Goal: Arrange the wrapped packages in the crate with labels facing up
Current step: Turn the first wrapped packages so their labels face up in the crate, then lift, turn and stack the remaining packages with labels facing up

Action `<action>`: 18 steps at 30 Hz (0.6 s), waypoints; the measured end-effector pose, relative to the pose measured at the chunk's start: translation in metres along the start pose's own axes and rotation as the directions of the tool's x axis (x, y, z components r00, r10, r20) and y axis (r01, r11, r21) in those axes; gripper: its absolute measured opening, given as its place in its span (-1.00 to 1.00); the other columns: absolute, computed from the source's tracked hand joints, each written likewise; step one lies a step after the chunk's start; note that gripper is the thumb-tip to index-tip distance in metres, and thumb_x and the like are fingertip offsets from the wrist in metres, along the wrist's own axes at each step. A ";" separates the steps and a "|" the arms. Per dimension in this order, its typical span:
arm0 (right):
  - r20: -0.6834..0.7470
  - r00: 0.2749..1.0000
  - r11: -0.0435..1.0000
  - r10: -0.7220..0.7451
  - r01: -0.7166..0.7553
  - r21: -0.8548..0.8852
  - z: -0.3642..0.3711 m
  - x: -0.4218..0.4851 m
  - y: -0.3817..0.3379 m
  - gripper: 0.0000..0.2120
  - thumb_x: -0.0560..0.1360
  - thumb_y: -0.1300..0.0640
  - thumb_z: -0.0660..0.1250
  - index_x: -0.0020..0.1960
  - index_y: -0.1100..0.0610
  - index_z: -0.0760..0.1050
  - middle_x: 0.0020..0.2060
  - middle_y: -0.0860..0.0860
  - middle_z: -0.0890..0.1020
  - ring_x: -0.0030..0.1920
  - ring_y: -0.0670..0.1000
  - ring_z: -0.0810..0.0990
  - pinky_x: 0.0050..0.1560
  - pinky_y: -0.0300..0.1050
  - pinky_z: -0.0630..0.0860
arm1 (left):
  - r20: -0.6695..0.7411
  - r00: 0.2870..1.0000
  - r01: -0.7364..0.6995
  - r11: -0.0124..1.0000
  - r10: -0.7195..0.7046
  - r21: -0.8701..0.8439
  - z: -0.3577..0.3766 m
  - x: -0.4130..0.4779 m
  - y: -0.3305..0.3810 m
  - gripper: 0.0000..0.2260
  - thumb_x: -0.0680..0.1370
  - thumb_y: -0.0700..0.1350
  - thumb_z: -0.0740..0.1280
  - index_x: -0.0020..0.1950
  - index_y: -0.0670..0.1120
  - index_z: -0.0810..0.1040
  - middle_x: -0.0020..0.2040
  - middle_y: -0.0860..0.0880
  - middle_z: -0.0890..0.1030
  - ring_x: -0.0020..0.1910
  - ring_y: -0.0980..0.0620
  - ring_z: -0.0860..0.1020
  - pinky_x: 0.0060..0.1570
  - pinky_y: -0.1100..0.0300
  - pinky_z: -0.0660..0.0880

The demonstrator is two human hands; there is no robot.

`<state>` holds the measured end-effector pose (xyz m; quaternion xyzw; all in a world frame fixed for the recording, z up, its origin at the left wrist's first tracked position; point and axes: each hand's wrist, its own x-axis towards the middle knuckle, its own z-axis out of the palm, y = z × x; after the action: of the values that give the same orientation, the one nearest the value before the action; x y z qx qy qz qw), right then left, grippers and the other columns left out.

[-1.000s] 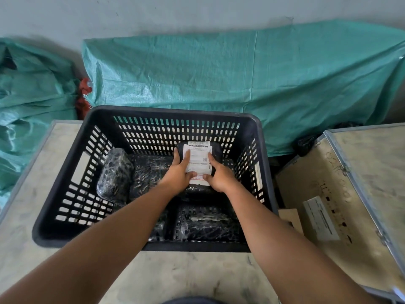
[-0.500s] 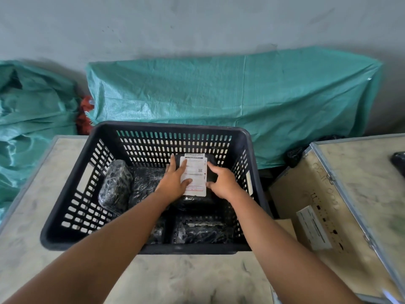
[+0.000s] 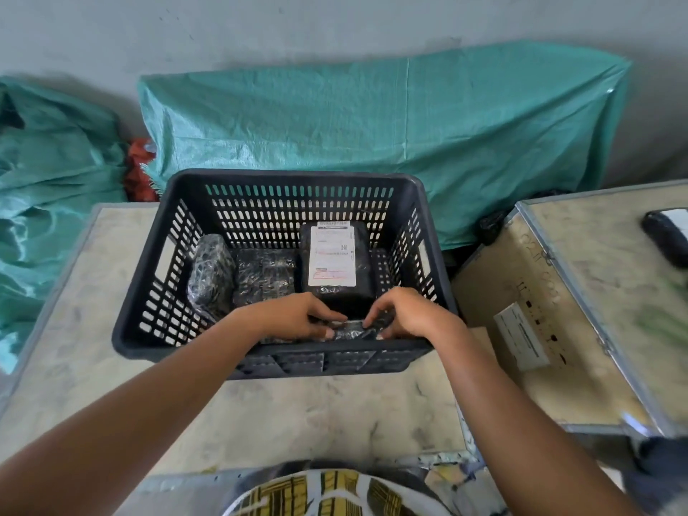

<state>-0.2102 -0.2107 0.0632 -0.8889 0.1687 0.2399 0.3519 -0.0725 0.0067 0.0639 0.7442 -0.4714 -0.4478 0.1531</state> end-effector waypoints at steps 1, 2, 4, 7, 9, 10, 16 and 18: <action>-0.032 0.999 1.000 0.012 -0.012 0.020 0.000 0.000 0.000 -0.62 0.33 0.24 0.66 -0.14 -0.24 0.71 0.06 -0.11 0.70 0.03 -0.06 0.67 -0.06 -0.32 0.49 | 0.006 1.000 -0.016 0.999 0.016 0.036 0.001 0.002 0.001 -0.54 0.60 0.00 0.40 0.50 0.18 0.44 0.15 0.18 0.65 0.02 0.32 0.57 0.15 0.23 0.50; -0.078 0.997 0.999 0.022 -0.019 0.042 0.000 0.001 0.001 -0.63 0.35 0.23 0.65 -0.09 -0.24 0.72 0.06 -0.11 0.70 0.04 -0.07 0.66 -0.01 -0.28 0.49 | 0.006 0.999 -0.032 0.995 0.032 0.090 0.002 0.005 0.002 -0.47 0.59 0.01 0.41 0.54 0.17 0.38 0.23 0.11 0.64 0.09 0.19 0.58 0.17 0.18 0.49; -0.197 0.980 0.996 0.033 -0.015 0.091 0.000 0.003 0.000 -0.65 0.42 0.23 0.60 0.06 -0.18 0.73 0.09 -0.08 0.70 0.12 -0.04 0.64 0.10 -0.24 0.44 | -0.026 0.999 -0.022 0.980 0.028 0.200 0.001 0.015 0.003 -0.31 0.54 0.02 0.46 0.61 0.11 0.23 0.39 -0.02 0.53 0.26 0.01 0.51 0.24 0.16 0.41; -0.240 0.969 0.994 0.060 -0.036 0.102 -0.001 0.005 0.000 -0.50 0.41 0.23 0.61 0.28 -0.13 0.66 0.29 -0.03 0.64 0.27 0.04 0.60 0.18 -0.22 0.41 | -0.093 0.996 0.039 0.961 -0.014 0.275 -0.001 0.031 0.006 -0.13 0.48 -0.03 0.53 0.66 0.05 0.09 0.43 -0.15 0.44 0.31 -0.13 0.47 0.30 0.10 0.39; -0.207 0.975 0.995 0.087 -0.075 0.068 -0.001 0.004 -0.001 -0.35 0.35 0.25 0.65 0.35 -0.16 0.60 0.38 -0.01 0.58 0.29 0.06 0.58 0.21 -0.17 0.45 | -0.159 0.987 0.058 0.951 -0.010 0.302 0.002 0.038 0.006 -0.18 0.50 -0.12 0.51 0.65 0.07 0.13 0.35 -0.20 0.49 0.23 -0.16 0.51 0.21 0.12 0.39; -0.207 0.974 0.995 0.095 -0.086 0.052 -0.001 0.004 -0.002 -0.33 0.35 0.27 0.65 0.35 -0.16 0.60 0.38 0.00 0.58 0.24 0.04 0.61 0.16 -0.20 0.47 | -0.194 0.981 0.057 0.951 0.004 0.304 0.002 0.039 0.006 -0.23 0.51 -0.17 0.48 0.63 0.07 0.18 0.33 -0.21 0.52 0.22 -0.16 0.52 0.19 0.13 0.39; -0.289 0.957 0.999 0.023 -0.010 0.046 -0.002 0.001 -0.003 -0.47 0.45 0.25 0.58 0.32 -0.15 0.62 0.33 -0.02 0.63 0.19 0.03 0.65 0.09 -0.27 0.41 | -0.293 0.954 -0.008 0.985 0.058 0.170 -0.002 0.033 -0.002 -0.39 0.54 -0.19 0.45 0.55 0.11 0.37 0.41 -0.08 0.55 0.33 -0.09 0.50 0.30 0.16 0.38; -0.326 0.945 0.995 -0.025 0.056 0.087 -0.002 0.001 -0.002 -0.51 0.48 0.25 0.54 0.33 -0.14 0.62 0.29 -0.03 0.65 0.26 0.02 0.62 0.15 -0.29 0.40 | -0.341 0.938 -0.036 0.998 0.053 0.055 -0.006 0.025 -0.005 -0.44 0.56 -0.17 0.44 0.51 0.16 0.42 0.41 -0.02 0.55 0.34 -0.03 0.51 0.35 0.06 0.43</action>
<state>-0.2079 -0.2103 0.0654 -0.9018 0.2171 0.0746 0.3661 -0.0612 -0.0128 0.0514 0.8035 -0.4649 -0.2963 0.2248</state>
